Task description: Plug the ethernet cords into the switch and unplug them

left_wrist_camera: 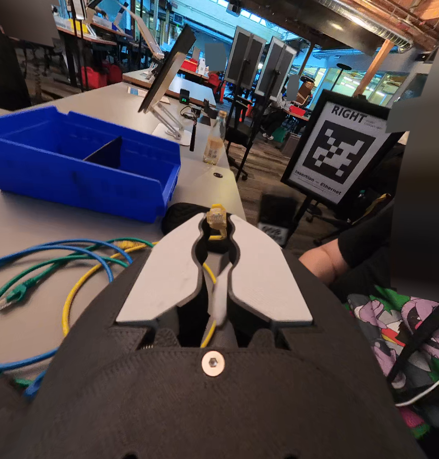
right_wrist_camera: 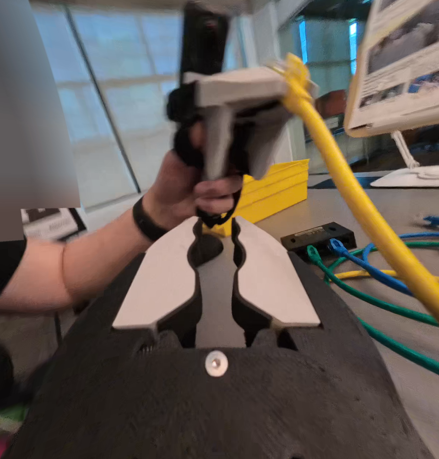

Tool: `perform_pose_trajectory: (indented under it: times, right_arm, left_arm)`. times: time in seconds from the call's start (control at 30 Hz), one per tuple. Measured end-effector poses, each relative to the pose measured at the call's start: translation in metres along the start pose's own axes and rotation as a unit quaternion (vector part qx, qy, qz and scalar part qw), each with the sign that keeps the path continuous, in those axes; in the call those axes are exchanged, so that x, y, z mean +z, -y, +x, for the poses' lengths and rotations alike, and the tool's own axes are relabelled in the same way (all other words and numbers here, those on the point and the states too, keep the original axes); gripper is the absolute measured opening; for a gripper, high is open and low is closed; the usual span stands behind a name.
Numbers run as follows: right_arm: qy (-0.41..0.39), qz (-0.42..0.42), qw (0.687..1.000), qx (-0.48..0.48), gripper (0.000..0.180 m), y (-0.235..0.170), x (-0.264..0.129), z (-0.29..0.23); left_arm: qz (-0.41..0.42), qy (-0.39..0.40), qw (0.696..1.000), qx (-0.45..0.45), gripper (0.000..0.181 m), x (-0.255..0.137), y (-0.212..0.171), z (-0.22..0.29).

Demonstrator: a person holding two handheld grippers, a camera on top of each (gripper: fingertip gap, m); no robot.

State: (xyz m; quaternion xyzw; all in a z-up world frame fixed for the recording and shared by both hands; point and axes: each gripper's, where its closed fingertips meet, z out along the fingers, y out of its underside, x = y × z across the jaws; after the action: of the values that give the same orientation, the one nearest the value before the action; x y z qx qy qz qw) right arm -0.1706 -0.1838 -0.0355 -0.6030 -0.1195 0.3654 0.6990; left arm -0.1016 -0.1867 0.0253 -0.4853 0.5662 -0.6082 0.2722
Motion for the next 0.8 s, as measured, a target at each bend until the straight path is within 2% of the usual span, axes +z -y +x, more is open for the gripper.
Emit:
perform_pose_trajectory:
  times: [0.07, 0.17, 0.23, 0.3, 0.33, 0.4, 0.5, 0.67, 0.8]
  right_arm:
    - [-0.001, 0.064, 0.996, 0.056, 0.038, 0.019, 0.006, 0.011]
    - [0.008, 0.181, 0.983, 0.013, 0.043, 0.069, -0.008, 0.014]
    - [0.067, 0.248, 0.966, 0.007, 0.041, 0.1, -0.021, 0.001]
    - [0.127, 0.232, 0.964, 0.026, 0.034, 0.106, -0.019, -0.01]
    - [0.138, 0.212, 0.967, 0.036, 0.032, 0.105, -0.016, -0.011]
    - [0.154, 0.181, 0.97, 0.059, 0.015, 0.1, -0.013, -0.01]
    - [0.163, 0.162, 0.969, 0.087, 0.007, 0.098, -0.013, -0.008]
    - [0.156, 0.128, 0.972, 0.123, 0.007, 0.092, -0.012, -0.002]
    - [0.152, 0.105, 0.979, 0.09, 0.007, 0.087, -0.014, -0.001]
  left_arm:
    - [0.01, -0.01, 1.0, 0.009, 0.011, 0.001, 0.01, 0.013]
    - [0.029, -0.023, 0.999, 0.018, 0.011, -0.009, 0.022, 0.031]
    - [0.034, -0.014, 0.999, 0.029, 0.011, -0.017, 0.024, 0.034]
    - [0.044, -0.008, 0.998, 0.032, 0.011, -0.023, 0.027, 0.036]
    - [0.042, -0.003, 0.998, 0.038, 0.011, -0.026, 0.026, 0.035]
    - [0.03, 0.003, 0.998, 0.048, 0.012, -0.027, 0.023, 0.035]
    - [0.025, 0.006, 0.998, 0.053, 0.012, -0.026, 0.02, 0.034]
    - [0.021, 0.01, 0.998, 0.054, 0.011, -0.027, 0.015, 0.03]
    - [0.007, 0.019, 0.998, 0.056, 0.012, -0.027, 0.008, 0.027]
